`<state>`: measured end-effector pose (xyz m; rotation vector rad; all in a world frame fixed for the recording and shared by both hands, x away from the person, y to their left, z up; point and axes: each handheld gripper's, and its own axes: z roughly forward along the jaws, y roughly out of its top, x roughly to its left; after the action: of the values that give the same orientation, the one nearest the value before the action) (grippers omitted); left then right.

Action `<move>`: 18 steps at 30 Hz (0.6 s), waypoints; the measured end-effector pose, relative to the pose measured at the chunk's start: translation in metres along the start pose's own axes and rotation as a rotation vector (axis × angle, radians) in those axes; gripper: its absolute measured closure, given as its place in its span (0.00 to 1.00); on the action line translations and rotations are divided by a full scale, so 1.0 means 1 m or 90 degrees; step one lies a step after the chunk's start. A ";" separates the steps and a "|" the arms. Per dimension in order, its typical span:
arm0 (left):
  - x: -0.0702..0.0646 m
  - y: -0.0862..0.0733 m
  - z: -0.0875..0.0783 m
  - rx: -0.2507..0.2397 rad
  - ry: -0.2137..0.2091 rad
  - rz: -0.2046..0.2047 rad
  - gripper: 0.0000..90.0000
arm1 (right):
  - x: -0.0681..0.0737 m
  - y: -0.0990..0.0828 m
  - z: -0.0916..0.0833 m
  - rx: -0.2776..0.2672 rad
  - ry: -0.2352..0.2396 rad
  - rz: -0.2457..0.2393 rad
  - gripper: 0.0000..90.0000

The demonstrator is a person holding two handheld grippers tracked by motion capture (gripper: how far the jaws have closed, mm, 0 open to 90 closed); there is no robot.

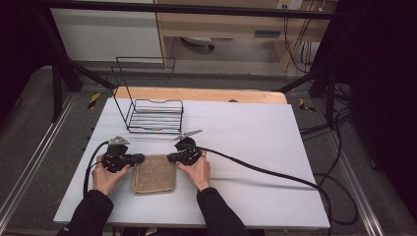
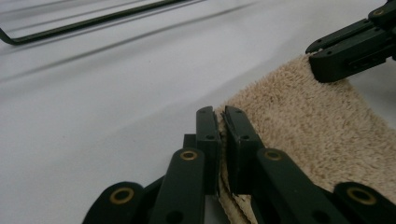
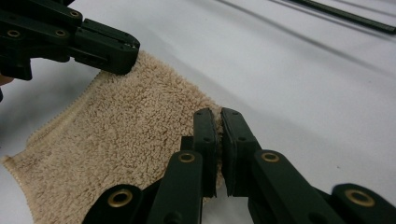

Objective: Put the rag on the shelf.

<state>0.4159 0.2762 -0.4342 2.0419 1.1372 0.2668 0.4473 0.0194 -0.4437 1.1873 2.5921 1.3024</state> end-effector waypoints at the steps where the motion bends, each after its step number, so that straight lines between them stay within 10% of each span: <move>1: -0.001 0.000 -0.002 -0.002 0.000 0.002 0.94 | 0.001 0.000 -0.001 -0.004 -0.002 -0.004 0.95; 18: -0.012 0.001 -0.027 -0.058 -0.006 0.029 0.94 | 0.021 0.001 -0.027 -0.070 -0.008 -0.058 0.95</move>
<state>0.3960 0.2807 -0.4134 1.9880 1.0553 0.3252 0.4244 0.0141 -0.4194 1.0436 2.4975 1.3937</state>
